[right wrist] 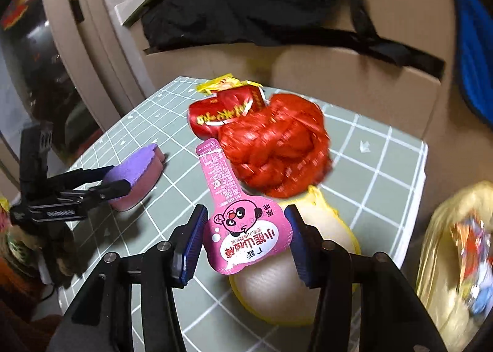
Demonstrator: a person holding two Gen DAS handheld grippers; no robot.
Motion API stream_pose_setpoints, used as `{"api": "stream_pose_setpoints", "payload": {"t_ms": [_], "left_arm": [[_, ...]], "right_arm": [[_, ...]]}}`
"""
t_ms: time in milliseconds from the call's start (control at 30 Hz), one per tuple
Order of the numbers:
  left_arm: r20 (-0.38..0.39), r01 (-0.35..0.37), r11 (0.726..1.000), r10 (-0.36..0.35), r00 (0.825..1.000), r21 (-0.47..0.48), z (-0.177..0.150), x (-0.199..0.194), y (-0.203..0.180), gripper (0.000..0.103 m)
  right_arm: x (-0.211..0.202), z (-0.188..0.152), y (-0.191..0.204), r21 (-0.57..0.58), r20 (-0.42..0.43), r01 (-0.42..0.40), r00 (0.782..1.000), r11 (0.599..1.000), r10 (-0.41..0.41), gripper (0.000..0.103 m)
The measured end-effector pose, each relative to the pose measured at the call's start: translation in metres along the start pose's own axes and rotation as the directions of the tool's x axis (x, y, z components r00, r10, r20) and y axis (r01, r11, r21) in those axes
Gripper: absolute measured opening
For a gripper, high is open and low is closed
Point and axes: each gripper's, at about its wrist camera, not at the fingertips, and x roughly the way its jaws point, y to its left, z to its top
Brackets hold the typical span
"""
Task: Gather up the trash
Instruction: 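Grasp the purple sponge with the left tool while the right tool grasps the pink candy packet, then carry the sponge and pink packet over the bin and open both tools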
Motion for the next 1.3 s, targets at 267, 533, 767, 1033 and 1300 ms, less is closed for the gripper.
{"api": "stream_pose_setpoints", "payload": {"t_ms": [267,533,767,1033,1300], "left_arm": [[-0.033,-0.042,0.998,0.04,0.999,-0.055,-0.003,0.007,0.007,0.075],[0.006,-0.058,0.995,0.059,0.998,-0.078,0.001,-0.01,-0.006,0.072],[0.149,-0.005,0.999,0.012,0.989,-0.049,0.018,-0.053,-0.054,0.072],[0.335,0.062,0.998,-0.068,0.94,0.029,0.048,-0.105,-0.116,0.072],[0.379,0.14,0.985,-0.166,0.91,0.097,0.055,-0.121,-0.166,0.072]], "right_arm": [[-0.006,-0.02,-0.011,0.054,0.001,-0.011,1.0,0.998,0.011,0.048],[-0.019,-0.027,-0.009,0.051,0.039,-0.026,0.999,0.998,0.024,0.048],[-0.053,-0.024,-0.003,0.011,0.11,-0.01,0.994,1.0,0.009,0.048],[-0.116,0.0,-0.008,-0.02,0.244,0.057,0.968,0.998,-0.051,0.048],[-0.17,0.006,-0.02,-0.036,0.342,0.153,0.93,0.988,-0.131,0.048]]}}
